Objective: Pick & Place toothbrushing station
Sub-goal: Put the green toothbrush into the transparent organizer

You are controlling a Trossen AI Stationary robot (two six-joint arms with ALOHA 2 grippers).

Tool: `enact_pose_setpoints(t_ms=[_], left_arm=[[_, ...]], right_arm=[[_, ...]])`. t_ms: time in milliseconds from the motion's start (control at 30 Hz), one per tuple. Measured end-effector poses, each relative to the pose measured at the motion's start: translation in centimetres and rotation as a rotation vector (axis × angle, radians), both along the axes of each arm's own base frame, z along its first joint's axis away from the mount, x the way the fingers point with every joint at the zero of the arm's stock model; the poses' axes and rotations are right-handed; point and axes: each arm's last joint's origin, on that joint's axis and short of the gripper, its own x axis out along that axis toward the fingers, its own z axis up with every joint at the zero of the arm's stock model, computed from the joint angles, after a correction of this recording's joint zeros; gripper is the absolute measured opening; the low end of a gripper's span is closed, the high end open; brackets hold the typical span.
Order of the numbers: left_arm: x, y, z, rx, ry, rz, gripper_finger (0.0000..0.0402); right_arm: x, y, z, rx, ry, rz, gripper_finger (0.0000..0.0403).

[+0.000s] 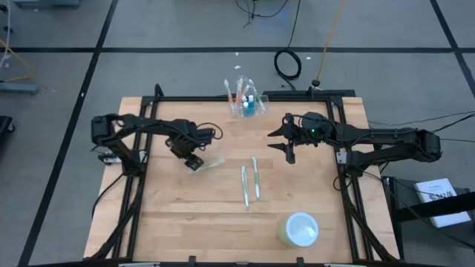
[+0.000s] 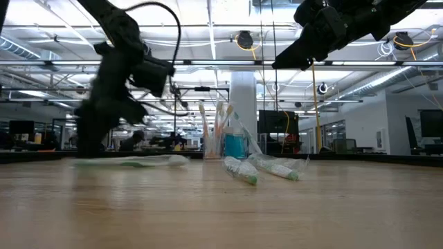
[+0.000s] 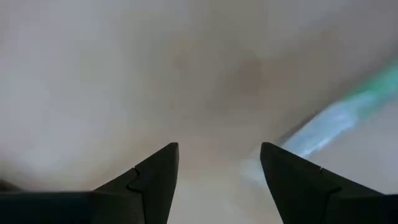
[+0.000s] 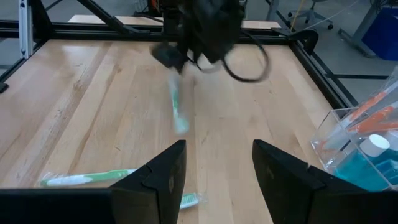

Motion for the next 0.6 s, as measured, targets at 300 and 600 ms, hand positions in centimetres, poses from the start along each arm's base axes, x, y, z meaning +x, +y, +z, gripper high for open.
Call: enact_pose_setpoints(t_ms=[300, 600], left_arm=[[1.3, -2.7, 1.8, -0.017, -0.184, -0.076, 0.0234], [2.1, -4.2, 2.0, 0.027, -0.219, 0.082, 0.0234]], right_arm=[[0.0, 0.0, 0.0, -0.003, 0.001, 0.002, 0.0176], [0.0, 0.0, 0.0, 0.003, 0.0, -0.001, 0.0176]])
